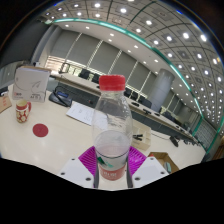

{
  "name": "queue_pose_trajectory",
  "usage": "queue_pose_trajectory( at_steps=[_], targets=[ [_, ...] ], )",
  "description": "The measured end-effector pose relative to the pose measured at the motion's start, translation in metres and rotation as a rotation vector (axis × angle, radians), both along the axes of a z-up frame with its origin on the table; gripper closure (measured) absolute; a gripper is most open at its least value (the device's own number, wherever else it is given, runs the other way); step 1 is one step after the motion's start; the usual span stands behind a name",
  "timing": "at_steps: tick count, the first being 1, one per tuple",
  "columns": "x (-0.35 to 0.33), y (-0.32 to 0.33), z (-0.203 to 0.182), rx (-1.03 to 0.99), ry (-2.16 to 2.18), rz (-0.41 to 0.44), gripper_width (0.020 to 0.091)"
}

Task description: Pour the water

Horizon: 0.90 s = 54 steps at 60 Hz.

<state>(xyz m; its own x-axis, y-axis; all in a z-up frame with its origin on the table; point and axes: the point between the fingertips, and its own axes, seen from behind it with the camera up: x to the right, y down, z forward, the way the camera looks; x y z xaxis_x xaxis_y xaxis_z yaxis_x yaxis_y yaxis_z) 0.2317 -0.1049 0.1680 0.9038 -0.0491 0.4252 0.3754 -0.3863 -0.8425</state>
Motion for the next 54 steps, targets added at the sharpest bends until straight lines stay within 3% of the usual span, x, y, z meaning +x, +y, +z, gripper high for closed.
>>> queue_pose_trajectory(
  at_steps=[9, 18, 34, 54],
  targets=[
    [-0.074, 0.041, 0.042, -0.004, -0.28, 0.013, 0.0727],
    [-0.161, 0.086, 0.059, -0.027, -0.616, 0.06, 0.0726],
    [-0.267, 0.139, 0.048, -0.045, -1.271, 0.2, 0.0728],
    [-0.299, 0.153, 0.03, -0.047, -1.581, 0.284, 0.0727]
  ],
)
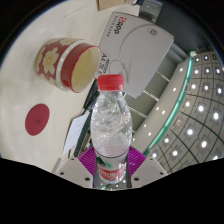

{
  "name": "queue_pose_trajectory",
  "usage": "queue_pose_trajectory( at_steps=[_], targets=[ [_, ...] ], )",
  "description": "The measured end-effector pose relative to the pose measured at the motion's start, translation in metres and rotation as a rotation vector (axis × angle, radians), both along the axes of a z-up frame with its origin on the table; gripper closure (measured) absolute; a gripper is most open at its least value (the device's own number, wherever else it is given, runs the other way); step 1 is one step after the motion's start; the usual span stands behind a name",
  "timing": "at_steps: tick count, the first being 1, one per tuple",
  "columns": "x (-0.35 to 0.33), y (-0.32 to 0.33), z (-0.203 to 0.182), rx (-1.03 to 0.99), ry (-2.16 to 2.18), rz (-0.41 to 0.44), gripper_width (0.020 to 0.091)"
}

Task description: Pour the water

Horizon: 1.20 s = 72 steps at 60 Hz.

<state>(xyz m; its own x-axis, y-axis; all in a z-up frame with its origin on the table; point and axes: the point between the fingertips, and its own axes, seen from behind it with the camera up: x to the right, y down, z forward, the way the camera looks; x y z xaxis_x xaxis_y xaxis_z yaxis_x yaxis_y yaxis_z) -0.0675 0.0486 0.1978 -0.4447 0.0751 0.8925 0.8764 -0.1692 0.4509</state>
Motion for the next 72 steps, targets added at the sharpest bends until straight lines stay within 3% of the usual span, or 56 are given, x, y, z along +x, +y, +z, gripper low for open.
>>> queue_pose_trajectory(
  at_steps=[10, 28, 42, 56, 63, 66, 72],
  targets=[
    [0.007, -0.008, 0.006, -0.016, 0.217, -0.01, 0.0728],
    [0.017, -0.023, 0.029, -0.089, 1.183, -0.04, 0.0724],
    [0.008, -0.016, -0.039, -0.296, 1.717, -0.058, 0.0723],
    [-0.006, -0.008, -0.115, -0.468, 1.915, -0.099, 0.0724],
    [-0.014, -0.011, -0.14, -0.509, 1.945, -0.112, 0.0722],
    [-0.017, -0.009, -0.138, -0.485, 1.957, -0.077, 0.0719],
    [-0.014, -0.01, -0.137, -0.471, 1.973, -0.076, 0.0641]
  ],
)
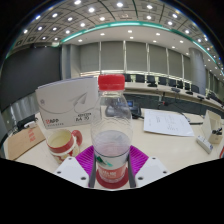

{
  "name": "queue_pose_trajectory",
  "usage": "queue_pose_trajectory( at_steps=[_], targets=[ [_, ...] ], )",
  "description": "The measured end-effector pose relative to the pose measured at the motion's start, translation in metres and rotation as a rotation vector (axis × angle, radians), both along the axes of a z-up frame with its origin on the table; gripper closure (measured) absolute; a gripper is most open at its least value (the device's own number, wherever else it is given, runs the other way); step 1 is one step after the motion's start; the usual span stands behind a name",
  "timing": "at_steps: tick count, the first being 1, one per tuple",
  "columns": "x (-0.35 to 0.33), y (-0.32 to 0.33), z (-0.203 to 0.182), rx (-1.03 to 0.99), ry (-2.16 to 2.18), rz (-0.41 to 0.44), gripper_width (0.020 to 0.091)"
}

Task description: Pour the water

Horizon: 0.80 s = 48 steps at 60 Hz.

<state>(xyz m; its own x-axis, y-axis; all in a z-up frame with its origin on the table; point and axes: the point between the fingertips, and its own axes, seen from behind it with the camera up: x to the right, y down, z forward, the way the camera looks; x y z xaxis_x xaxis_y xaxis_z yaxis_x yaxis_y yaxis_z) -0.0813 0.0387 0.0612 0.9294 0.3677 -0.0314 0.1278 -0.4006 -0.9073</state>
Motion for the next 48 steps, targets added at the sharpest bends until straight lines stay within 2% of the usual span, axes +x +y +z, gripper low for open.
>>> queue_pose_trajectory(
  at_steps=[4, 5, 9, 10, 12, 15, 23, 30, 41, 48],
  targets=[
    [0.002, -0.001, -0.001, -0.007, 0.002, -0.011, 0.0565],
    [0.004, -0.002, -0.002, -0.015, -0.002, -0.016, 0.0525],
    [0.012, -0.006, -0.006, -0.05, -0.024, -0.046, 0.0261],
    [0.015, -0.007, -0.006, -0.055, -0.031, -0.056, 0.0228],
    [0.021, -0.009, -0.005, -0.063, -0.052, -0.077, 0.0258],
    [0.029, -0.016, 0.001, -0.07, -0.085, -0.11, 0.0238],
    [0.035, -0.053, 0.038, -0.081, -0.112, -0.17, 0.0243],
    [0.032, -0.105, 0.075, -0.134, -0.13, -0.238, 0.0244],
    [-0.002, -0.198, 0.13, -0.171, -0.116, -0.293, 0.0244],
    [-0.018, -0.249, 0.144, -0.178, -0.124, -0.327, 0.0245]
  ],
)
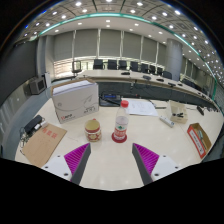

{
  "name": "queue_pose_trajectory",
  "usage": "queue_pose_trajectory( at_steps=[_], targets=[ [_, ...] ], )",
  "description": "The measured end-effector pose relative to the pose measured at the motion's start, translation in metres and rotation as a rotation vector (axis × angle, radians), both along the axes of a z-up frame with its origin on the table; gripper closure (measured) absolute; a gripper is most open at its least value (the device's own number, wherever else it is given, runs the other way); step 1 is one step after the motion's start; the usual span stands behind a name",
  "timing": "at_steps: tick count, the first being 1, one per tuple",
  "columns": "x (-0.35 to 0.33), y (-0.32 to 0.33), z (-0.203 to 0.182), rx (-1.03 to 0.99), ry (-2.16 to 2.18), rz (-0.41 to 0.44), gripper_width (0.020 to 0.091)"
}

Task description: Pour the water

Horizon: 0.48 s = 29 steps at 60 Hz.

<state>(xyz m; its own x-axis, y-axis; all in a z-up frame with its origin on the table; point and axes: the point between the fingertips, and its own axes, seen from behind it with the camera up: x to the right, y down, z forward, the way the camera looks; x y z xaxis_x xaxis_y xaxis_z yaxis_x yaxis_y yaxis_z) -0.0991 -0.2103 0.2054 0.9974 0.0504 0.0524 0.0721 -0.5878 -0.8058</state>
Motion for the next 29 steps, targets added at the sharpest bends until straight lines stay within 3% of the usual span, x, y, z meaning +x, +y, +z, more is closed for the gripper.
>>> queue_pose_trajectory(
  at_steps=[13, 29],
  targets=[
    [-0.025, -0.057, 0.013, -0.011, -0.013, -0.021, 0.0246],
    [-0.03, -0.076, 0.008, -0.033, -0.048, -0.023, 0.0246]
  ],
)
